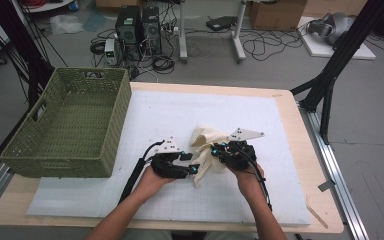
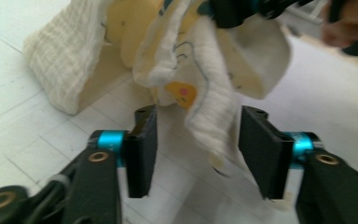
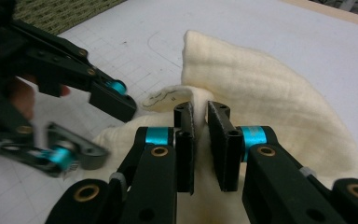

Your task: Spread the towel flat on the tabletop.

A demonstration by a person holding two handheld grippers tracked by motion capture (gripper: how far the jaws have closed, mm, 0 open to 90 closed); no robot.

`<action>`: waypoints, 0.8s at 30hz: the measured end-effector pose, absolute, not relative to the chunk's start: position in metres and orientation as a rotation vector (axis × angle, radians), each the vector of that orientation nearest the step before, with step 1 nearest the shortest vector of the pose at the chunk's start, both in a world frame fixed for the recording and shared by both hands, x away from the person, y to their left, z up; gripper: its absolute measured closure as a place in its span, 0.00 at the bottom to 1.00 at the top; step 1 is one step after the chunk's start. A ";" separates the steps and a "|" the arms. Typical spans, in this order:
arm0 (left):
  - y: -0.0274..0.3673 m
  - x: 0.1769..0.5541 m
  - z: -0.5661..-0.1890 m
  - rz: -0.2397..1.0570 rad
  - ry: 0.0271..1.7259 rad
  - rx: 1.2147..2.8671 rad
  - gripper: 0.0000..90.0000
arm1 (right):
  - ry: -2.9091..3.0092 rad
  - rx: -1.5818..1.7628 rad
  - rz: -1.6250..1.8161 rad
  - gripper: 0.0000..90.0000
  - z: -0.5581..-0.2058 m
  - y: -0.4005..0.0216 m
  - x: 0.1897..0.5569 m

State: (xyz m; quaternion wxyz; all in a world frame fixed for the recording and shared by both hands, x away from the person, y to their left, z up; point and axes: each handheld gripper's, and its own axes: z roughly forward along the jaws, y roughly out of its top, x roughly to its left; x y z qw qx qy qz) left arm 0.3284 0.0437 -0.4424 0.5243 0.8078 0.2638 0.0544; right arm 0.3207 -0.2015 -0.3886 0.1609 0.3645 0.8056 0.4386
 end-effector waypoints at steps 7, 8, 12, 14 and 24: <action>0.046 0.326 -0.443 0.256 0.603 2.012 0.96 | 2.303 1.049 1.256 0.89 -0.388 -0.204 0.320; 0.050 0.325 -0.440 0.252 0.596 2.014 0.96 | 2.303 1.043 1.253 0.89 -0.388 -0.205 0.320; 0.067 0.318 -0.434 0.285 0.577 2.058 0.96 | 2.290 1.046 1.227 0.90 -0.387 -0.207 0.321; 0.078 0.313 -0.434 0.290 0.592 2.056 0.96 | 2.269 1.071 1.225 0.91 -0.387 -0.212 0.322; 0.105 0.288 -0.431 0.278 0.561 2.060 0.96 | 2.223 1.181 1.118 0.92 -0.393 -0.235 0.333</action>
